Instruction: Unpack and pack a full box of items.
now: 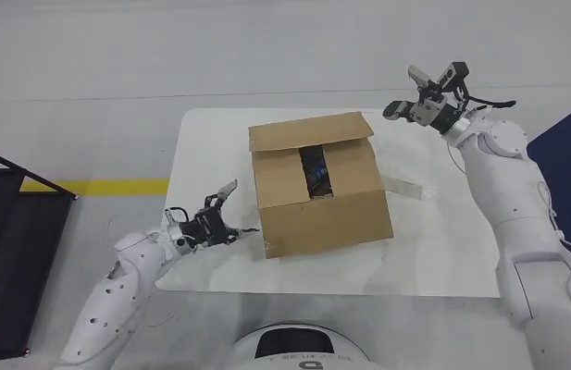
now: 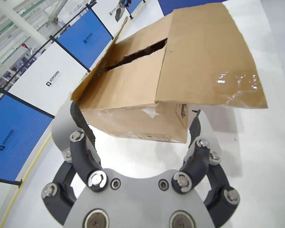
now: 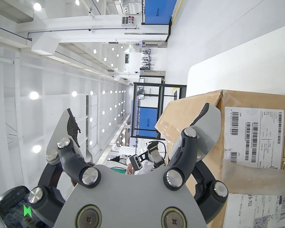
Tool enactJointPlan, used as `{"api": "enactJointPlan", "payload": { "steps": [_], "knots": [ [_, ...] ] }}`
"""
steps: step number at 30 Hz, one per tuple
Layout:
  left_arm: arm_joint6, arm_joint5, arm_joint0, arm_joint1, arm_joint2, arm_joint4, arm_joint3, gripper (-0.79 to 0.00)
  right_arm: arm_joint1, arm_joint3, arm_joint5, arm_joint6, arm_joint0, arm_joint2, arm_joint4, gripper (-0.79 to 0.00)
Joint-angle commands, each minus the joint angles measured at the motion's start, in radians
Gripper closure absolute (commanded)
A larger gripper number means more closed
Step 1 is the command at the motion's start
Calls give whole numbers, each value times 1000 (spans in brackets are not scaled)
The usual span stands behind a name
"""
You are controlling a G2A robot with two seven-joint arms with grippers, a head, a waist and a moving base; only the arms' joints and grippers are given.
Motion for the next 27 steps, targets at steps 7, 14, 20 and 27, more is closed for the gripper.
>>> {"api": "enactJointPlan", "payload": {
  "steps": [7, 14, 20, 27],
  "knots": [
    [-6, 98, -44, -11, 113, 76, 17, -785, 0, 0, 0, 0, 0, 0, -1, -785],
    [-15, 113, -66, -20, 89, -126, 10, -785, 0, 0, 0, 0, 0, 0, -1, -785],
    [-66, 185, -86, -28, 83, -204, -11, -785, 0, 0, 0, 0, 0, 0, -1, -785],
    [-222, 264, -154, -50, 102, -331, -2, -785, 7, -75, 0, -8, -19, -6, -72, -785]
  ]
}}
